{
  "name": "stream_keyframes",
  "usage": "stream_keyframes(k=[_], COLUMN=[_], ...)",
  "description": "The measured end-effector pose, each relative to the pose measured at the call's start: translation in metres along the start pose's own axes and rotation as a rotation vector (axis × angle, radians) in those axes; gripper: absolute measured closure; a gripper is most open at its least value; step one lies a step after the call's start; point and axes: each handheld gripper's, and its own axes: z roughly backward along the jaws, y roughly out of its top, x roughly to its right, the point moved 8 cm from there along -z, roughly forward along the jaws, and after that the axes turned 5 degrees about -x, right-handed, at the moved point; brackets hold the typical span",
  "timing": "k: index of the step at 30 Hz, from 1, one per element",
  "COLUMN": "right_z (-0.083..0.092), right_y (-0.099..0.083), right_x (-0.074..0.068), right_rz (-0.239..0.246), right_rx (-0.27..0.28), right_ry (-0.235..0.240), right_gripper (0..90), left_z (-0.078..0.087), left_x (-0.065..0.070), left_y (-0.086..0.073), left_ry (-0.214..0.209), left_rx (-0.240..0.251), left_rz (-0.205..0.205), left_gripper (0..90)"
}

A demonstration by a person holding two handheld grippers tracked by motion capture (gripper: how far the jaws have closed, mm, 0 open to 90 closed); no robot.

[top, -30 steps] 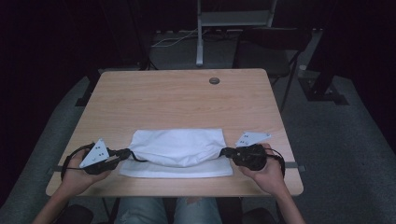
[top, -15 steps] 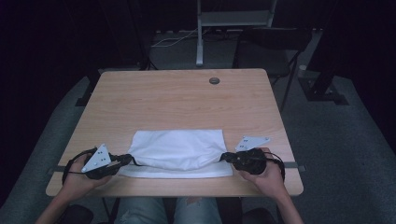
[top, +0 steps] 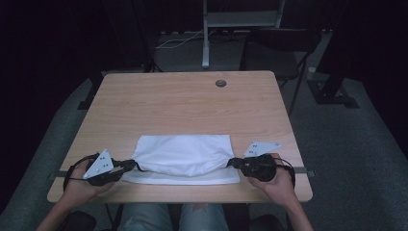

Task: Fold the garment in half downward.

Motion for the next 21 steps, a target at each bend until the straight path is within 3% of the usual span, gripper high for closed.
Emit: stream_keyframes(k=[9, 14, 17, 21], right_z=[-0.009, -0.006, 0.002, 0.013], right_y=[-0.015, -0.016, -0.009, 0.009], right_x=[-0.005, -0.008, -0.005, 0.003], right_rz=[0.023, 0.042, 0.032, -0.008], right_rx=[-0.078, -0.102, -0.069, 0.004], right_ry=[0.039, 0.082, 0.083, 0.065], right_gripper=[81.3, 64.7, 54.5, 53.7], left_z=[-0.002, 0.005, 0.012, 0.016], left_x=[0.003, -0.002, -0.01, -0.02], left_y=[-0.005, -0.005, -0.003, 0.004], left_ry=[-0.022, -0.021, -0.006, 0.013], left_rx=[-0.001, 0.039, 0.063, 0.09], left_rz=[0.005, 0.022, 0.038, 0.058], left_gripper=[78.6, 63.8, 55.1, 49.8])
